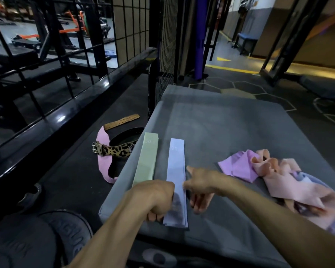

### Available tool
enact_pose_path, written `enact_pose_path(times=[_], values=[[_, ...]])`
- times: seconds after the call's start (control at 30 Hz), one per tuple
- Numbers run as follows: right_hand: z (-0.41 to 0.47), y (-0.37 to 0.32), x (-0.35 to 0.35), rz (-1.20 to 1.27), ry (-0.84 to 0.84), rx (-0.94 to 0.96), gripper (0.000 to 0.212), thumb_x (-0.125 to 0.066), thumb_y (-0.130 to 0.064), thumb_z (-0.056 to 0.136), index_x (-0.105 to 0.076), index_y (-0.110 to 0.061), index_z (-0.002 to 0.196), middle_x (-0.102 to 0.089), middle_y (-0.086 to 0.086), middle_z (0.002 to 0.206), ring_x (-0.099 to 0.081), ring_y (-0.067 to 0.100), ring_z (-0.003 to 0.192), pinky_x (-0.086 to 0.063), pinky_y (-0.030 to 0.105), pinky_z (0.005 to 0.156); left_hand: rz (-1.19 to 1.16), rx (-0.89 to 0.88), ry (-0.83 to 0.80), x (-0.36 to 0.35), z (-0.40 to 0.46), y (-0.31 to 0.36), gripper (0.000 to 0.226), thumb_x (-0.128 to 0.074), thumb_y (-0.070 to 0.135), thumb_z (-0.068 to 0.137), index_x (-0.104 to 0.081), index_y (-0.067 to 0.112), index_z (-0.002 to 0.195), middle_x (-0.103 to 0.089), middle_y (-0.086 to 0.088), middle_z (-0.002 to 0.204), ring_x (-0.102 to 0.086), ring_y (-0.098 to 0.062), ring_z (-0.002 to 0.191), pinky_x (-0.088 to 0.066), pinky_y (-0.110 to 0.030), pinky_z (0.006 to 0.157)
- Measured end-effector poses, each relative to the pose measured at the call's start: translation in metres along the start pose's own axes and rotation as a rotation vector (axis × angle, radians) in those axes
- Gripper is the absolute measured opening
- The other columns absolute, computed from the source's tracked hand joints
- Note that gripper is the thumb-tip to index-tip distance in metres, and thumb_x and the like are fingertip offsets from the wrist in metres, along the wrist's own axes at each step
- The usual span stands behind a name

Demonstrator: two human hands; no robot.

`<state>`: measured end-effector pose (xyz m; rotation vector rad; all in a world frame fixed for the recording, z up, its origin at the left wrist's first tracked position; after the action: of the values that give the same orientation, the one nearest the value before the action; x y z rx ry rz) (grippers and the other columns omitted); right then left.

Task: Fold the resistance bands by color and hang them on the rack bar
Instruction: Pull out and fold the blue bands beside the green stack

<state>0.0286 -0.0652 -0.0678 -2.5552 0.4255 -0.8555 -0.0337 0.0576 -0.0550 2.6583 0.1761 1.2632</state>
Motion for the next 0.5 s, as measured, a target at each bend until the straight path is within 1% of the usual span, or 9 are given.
enact_pose_path(times=[0.07, 0.17, 0.2, 0.27, 0.33, 0.4, 0.43, 0.47, 0.5], values=[[-0.009, 0.002, -0.008, 0.041, 0.009, 0.094, 0.045, -0.033, 0.002, 0.092, -0.035, 0.002, 0.137, -0.068, 0.03, 0.088, -0.071, 0.041, 0.072, -0.061, 0.056, 0.072, 0.005, -0.005, 0.016, 0.0, -0.002, 0.003, 0.017, -0.055, 0.005, 0.095, -0.05, 0.014, 0.108, -0.069, -0.01, 0.078, -0.056, -0.015, 0.042, -0.044, -0.026, 0.042], [-0.016, 0.012, -0.015, 0.12, 0.027, 0.178, 0.067, -0.037, -0.001, 0.097, -0.012, -0.019, 0.156, -0.069, 0.024, 0.086, -0.071, 0.035, 0.072, -0.063, 0.047, 0.067, -0.027, -0.012, 0.025, -0.003, -0.002, 0.004, 0.023, -0.054, 0.005, 0.094, -0.05, 0.017, 0.113, -0.073, -0.01, 0.092, -0.059, -0.018, 0.049, -0.051, -0.032, 0.053], [-0.018, 0.015, -0.016, 0.128, 0.031, 0.195, 0.071, -0.039, -0.003, 0.097, -0.009, -0.026, 0.158, -0.071, 0.024, 0.089, -0.072, 0.034, 0.074, -0.063, 0.046, 0.066, -0.038, -0.013, 0.028, -0.004, -0.004, 0.004, 0.024, -0.053, 0.005, 0.094, -0.051, 0.017, 0.115, -0.075, -0.011, 0.095, -0.06, -0.019, 0.05, -0.053, -0.034, 0.056], [-0.028, 0.019, -0.018, 0.127, 0.037, 0.228, 0.064, -0.041, -0.004, 0.095, -0.025, -0.03, 0.151, -0.071, 0.024, 0.094, -0.073, 0.037, 0.077, -0.062, 0.048, 0.069, -0.038, -0.021, 0.042, -0.005, -0.007, 0.007, 0.025, -0.051, 0.005, 0.094, -0.051, 0.016, 0.117, -0.073, -0.011, 0.096, -0.058, -0.018, 0.051, -0.052, -0.034, 0.059], [-0.044, 0.018, -0.022, 0.179, 0.044, 0.268, 0.044, -0.041, -0.001, 0.093, -0.046, -0.028, 0.128, -0.069, 0.021, 0.087, -0.07, 0.038, 0.074, -0.057, 0.05, 0.072, -0.008, -0.026, 0.064, -0.005, -0.012, 0.01, 0.027, -0.049, 0.006, 0.096, -0.051, 0.015, 0.121, -0.067, -0.006, 0.091, -0.054, -0.016, 0.054, -0.051, -0.034, 0.062], [-0.059, 0.018, -0.028, 0.289, 0.044, 0.29, 0.034, -0.043, 0.002, 0.094, -0.05, -0.03, 0.104, -0.065, 0.018, 0.082, -0.065, 0.028, 0.065, -0.058, 0.047, 0.076, -0.023, -0.02, 0.075, -0.006, -0.015, 0.009, 0.026, -0.048, 0.006, 0.095, -0.051, 0.016, 0.119, -0.067, -0.008, 0.094, -0.058, -0.019, 0.058, -0.057, -0.038, 0.066], [-0.063, 0.019, -0.03, 0.341, 0.047, 0.296, 0.031, -0.044, 0.003, 0.095, -0.049, -0.027, 0.1, -0.063, 0.019, 0.083, -0.064, 0.026, 0.066, -0.058, 0.047, 0.079, -0.036, -0.012, 0.078, -0.007, -0.015, 0.009, 0.024, -0.047, 0.007, 0.095, -0.052, 0.017, 0.117, -0.069, -0.01, 0.097, -0.061, -0.021, 0.061, -0.059, -0.039, 0.067], [-0.065, 0.021, -0.031, 0.379, 0.05, 0.302, 0.032, -0.044, 0.003, 0.095, -0.049, -0.026, 0.107, -0.062, 0.02, 0.087, -0.063, 0.027, 0.07, -0.057, 0.047, 0.082, -0.045, -0.008, 0.077, -0.008, -0.017, 0.008, 0.022, -0.047, 0.008, 0.095, -0.053, 0.018, 0.115, -0.07, -0.011, 0.099, -0.062, -0.023, 0.064, -0.06, -0.038, 0.067], [-0.064, 0.025, -0.031, 0.407, 0.049, 0.302, 0.038, -0.045, 0.003, 0.095, -0.046, -0.022, 0.124, -0.061, 0.022, 0.092, -0.063, 0.03, 0.076, -0.057, 0.047, 0.081, -0.053, -0.006, 0.077, -0.009, -0.017, 0.007, 0.02, -0.048, 0.011, 0.096, -0.053, 0.018, 0.114, -0.071, -0.011, 0.1, -0.062, -0.023, 0.066, -0.059, -0.037, 0.064]])
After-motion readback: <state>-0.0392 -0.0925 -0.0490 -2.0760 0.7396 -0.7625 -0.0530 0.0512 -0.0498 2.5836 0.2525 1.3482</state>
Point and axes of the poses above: each hand's wrist, its own z-axis towards the middle knuckle, its own x-axis out of the back of the hand, y = z × x, the point moved 5 cm from there along z, towards the middle knuckle
